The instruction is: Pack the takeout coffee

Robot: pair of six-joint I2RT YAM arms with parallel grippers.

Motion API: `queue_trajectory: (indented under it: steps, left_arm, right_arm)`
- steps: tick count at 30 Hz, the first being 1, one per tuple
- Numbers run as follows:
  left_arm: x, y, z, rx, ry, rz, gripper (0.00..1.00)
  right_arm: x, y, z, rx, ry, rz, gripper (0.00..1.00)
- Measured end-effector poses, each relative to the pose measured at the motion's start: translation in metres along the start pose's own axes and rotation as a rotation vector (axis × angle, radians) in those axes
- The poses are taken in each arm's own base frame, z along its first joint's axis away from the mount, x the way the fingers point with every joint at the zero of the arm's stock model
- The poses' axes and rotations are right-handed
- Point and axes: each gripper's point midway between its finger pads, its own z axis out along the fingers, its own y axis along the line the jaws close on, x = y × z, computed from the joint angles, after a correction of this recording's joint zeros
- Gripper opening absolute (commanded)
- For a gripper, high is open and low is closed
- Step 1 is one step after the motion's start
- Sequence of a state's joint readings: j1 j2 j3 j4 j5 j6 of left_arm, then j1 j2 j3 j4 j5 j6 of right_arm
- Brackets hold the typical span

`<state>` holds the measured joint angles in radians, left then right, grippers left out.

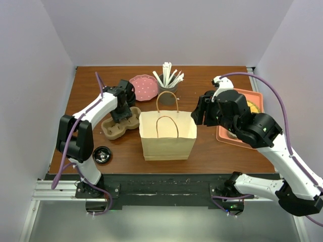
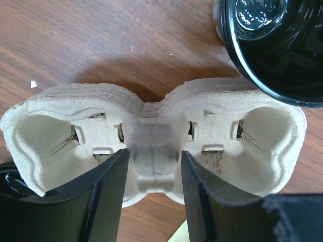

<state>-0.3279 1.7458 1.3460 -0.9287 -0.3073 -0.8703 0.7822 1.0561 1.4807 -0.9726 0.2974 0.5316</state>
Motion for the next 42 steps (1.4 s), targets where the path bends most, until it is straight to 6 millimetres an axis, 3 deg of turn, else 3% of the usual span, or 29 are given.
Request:
queue_trajectory:
  steps: [12, 20, 27, 36, 42]
  left_arm:
    - [0.001, 0.001, 0.001, 0.005, -0.005, 0.001, 0.36]
    - [0.000, 0.002, -0.002, 0.002, -0.003, 0.013, 0.37]
    - [-0.010, 0.001, -0.019, 0.033, -0.044, 0.003, 0.39]
    - [-0.011, 0.005, -0.025, 0.026, -0.042, 0.025, 0.34]
    - [-0.026, 0.001, -0.053, 0.079, -0.083, 0.026, 0.30]
  right_arm:
    - [0.000, -0.002, -0.007, -0.010, -0.015, 0.024, 0.60]
    - [0.001, -0.002, -0.006, -0.007, -0.012, 0.034, 0.60]
    - [0.002, -0.002, -0.006, -0.006, -0.009, 0.040, 0.60]
    - [0.004, -0.002, -0.004, -0.003, -0.006, 0.043, 0.60]
    - [0.003, -0.002, -0.004, -0.004, -0.008, 0.044, 0.61]
